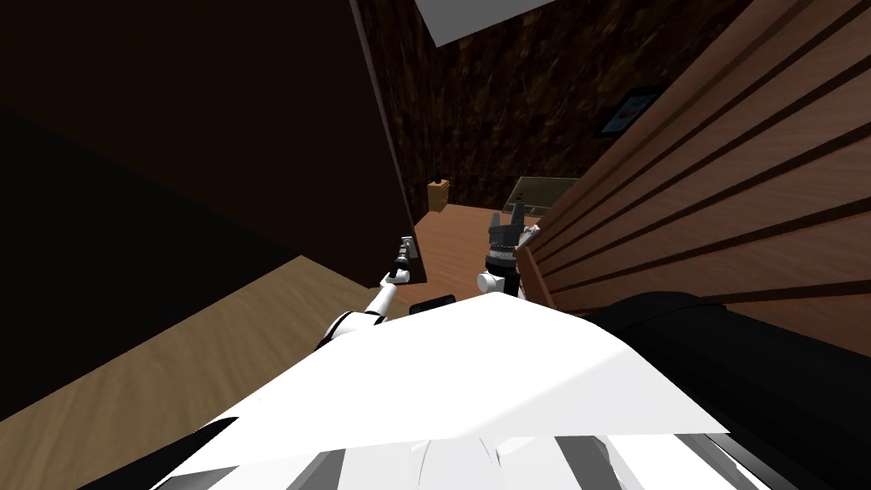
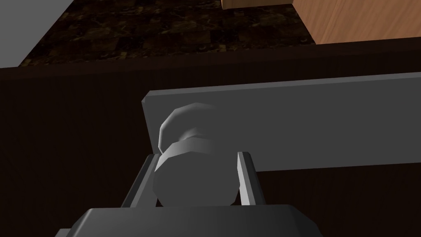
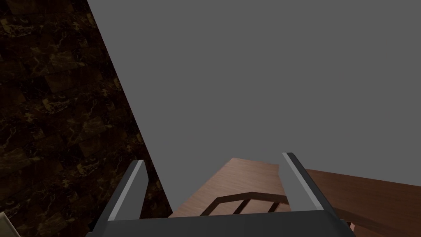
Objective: Push the door open
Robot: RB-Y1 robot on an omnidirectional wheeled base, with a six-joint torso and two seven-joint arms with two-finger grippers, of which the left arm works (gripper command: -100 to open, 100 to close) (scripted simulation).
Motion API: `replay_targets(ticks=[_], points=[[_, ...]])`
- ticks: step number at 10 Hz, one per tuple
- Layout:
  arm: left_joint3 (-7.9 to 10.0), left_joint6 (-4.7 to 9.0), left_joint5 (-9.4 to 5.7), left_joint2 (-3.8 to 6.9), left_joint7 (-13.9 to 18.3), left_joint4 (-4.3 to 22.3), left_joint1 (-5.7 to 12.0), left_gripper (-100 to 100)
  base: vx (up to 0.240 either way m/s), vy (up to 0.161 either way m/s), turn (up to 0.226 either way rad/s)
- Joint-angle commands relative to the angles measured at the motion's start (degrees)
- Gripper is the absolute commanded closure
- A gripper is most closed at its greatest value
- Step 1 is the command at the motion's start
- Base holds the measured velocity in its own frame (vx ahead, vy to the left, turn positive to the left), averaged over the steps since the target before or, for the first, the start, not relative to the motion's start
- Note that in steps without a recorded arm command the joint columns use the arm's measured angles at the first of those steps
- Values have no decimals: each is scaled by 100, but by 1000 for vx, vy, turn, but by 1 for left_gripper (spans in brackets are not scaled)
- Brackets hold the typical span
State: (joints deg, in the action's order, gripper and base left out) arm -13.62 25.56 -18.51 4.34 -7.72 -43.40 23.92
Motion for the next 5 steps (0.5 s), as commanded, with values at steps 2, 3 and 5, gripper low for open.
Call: replay_targets(ticks=[2,3,5], points=[[142,41,-41,94,-9,111,62,100,112,-102,62],[250,45,-71,132,-31,134,67,100,137,-119,57],[362,50,-102,170,-54,157,73,100,163,-142,71]])
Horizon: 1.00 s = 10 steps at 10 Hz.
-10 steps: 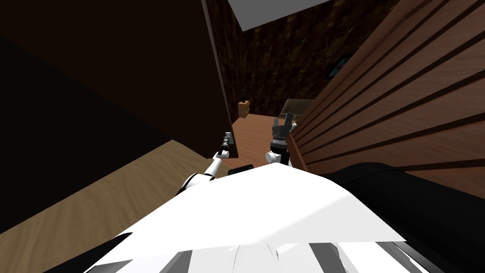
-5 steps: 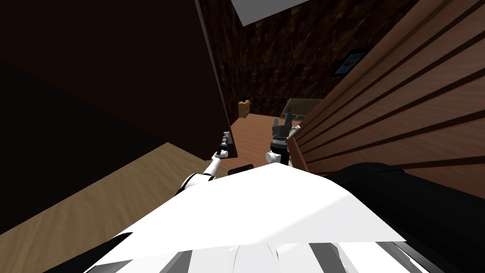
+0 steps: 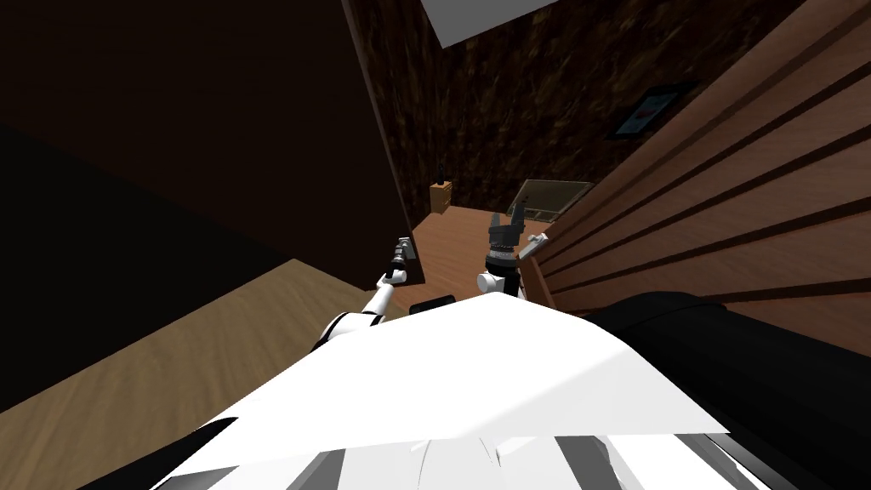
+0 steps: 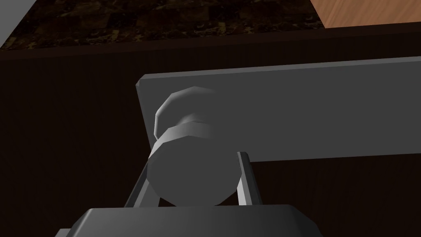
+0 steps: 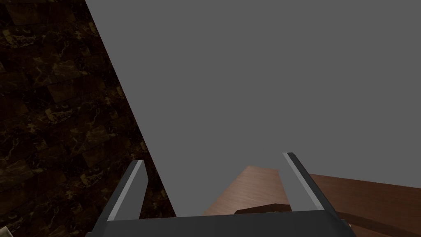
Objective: Push the door open
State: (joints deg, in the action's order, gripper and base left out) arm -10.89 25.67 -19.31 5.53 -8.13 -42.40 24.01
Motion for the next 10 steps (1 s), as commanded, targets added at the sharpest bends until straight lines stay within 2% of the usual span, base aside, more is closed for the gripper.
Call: replay_targets(ticks=[1,10], points=[[165,42,-43,74,-29,73,67,100,177,-152,116],[735,64,-202,226,-145,192,94,100,163,-146,71]])
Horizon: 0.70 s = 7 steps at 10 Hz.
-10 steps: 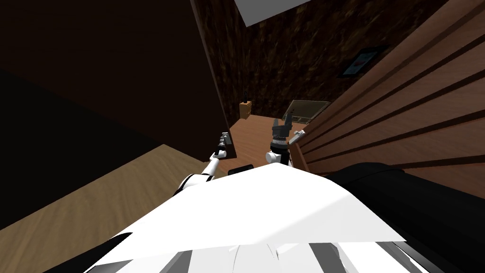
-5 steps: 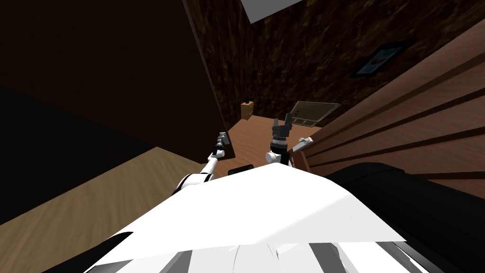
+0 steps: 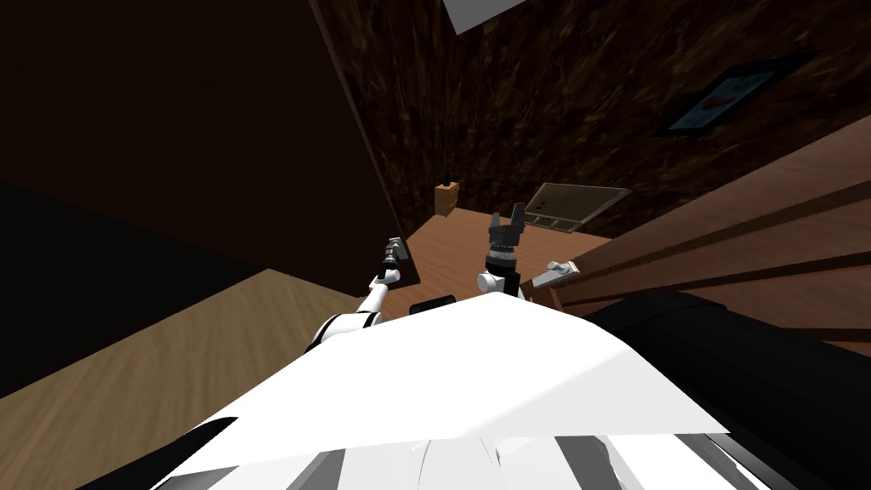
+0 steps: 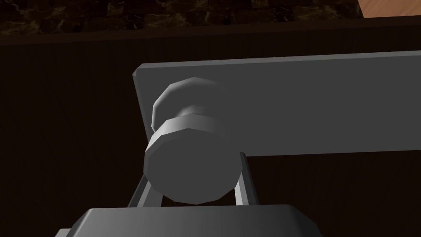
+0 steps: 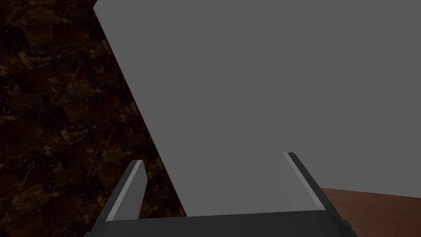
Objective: Push the door open
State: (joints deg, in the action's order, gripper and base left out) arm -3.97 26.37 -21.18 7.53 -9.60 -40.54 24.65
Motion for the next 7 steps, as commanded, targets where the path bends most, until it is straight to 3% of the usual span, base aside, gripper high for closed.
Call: replay_targets(ticks=[1,4,7], points=[[100,-3,-31,38,-9,18,34,100,159,-136,76],[261,3,-75,74,-42,51,41,100,138,-144,69],[333,9,-93,128,-54,85,16,100,111,-79,48]])
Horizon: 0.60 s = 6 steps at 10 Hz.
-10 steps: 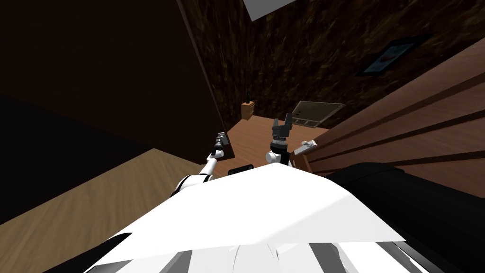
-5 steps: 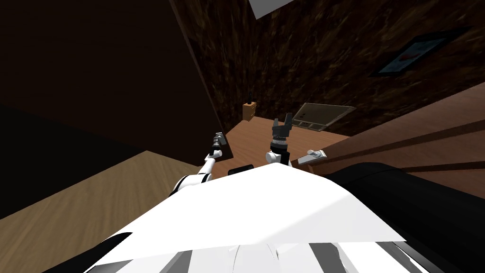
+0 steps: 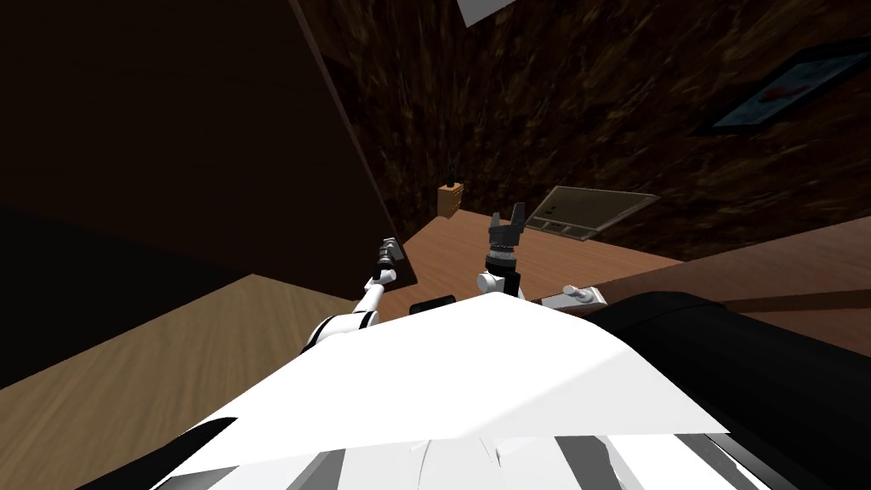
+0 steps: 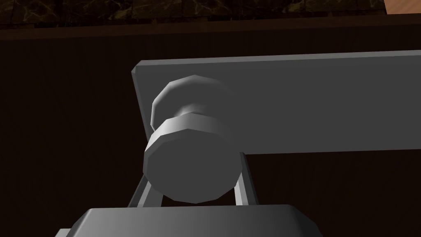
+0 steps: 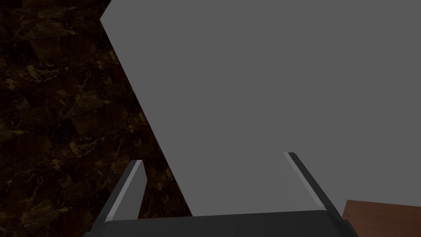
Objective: Push the door open
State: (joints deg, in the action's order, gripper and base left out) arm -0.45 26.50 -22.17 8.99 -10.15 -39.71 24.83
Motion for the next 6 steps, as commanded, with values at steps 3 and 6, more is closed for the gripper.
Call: replay_targets(ticks=[3,6], points=[[156,20,-45,55,-41,42,2,100,145,-78,58],[339,44,-98,120,-90,91,4,100,202,-106,59]])
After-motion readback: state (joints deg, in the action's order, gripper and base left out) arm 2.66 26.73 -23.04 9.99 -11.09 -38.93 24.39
